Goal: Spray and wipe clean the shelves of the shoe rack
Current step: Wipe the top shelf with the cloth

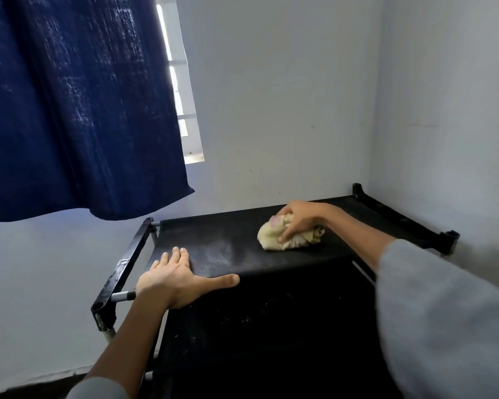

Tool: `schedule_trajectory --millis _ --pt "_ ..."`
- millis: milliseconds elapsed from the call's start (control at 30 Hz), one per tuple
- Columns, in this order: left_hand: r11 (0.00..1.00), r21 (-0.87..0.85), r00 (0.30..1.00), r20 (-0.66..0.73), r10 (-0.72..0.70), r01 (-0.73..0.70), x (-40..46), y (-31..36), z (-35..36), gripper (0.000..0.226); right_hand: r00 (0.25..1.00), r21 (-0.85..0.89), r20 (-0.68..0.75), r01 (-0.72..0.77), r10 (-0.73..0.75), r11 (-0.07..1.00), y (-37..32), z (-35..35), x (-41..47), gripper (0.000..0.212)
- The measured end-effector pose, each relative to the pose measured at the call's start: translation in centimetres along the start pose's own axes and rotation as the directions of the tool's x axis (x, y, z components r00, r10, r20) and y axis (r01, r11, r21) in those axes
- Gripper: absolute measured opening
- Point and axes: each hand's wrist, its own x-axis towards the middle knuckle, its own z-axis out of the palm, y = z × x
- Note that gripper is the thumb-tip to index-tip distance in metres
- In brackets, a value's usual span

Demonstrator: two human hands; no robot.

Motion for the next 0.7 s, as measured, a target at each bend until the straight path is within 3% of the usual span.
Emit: schedule_trajectory --millis 100,233,367,533,700 --pt "1.000 -0.019 1.000 0.003 -0.008 0.008 -0.1 0.1 -0.2 0.160 0.973 -0.047 0.212 0.101 -0.089 0.994 -0.1 -1.3 -3.7 0.034" --pt "0.999 -0.027 1.000 0.000 -0.017 0.017 -0.5 0.1 -0.5 0.160 0.967 -0.105 0.252 0.071 -0.043 0.992 0.1 -2.6 -5.2 0.031" --pt "0.999 -0.032 0.999 -0.024 -0.026 0.025 -0.6 -0.1 -0.6 0.160 0.979 -0.085 0.201 0.054 -0.036 0.995 3.4 -3.4 -5.3 0.038" --pt "0.999 -0.025 0.999 -0.038 -0.034 0.033 -0.6 0.2 -0.5 0.162 1.000 0.018 0.031 -0.001 0.001 1.000 8.9 -3.9 -5.4 0.053" --pt "0.999 0.007 0.998 -0.058 -0.032 0.033 -0.6 0.3 -0.3 0.159 0.998 0.146 -0.008 0.059 -0.059 0.987 5.2 -1.6 -3.5 0.056"
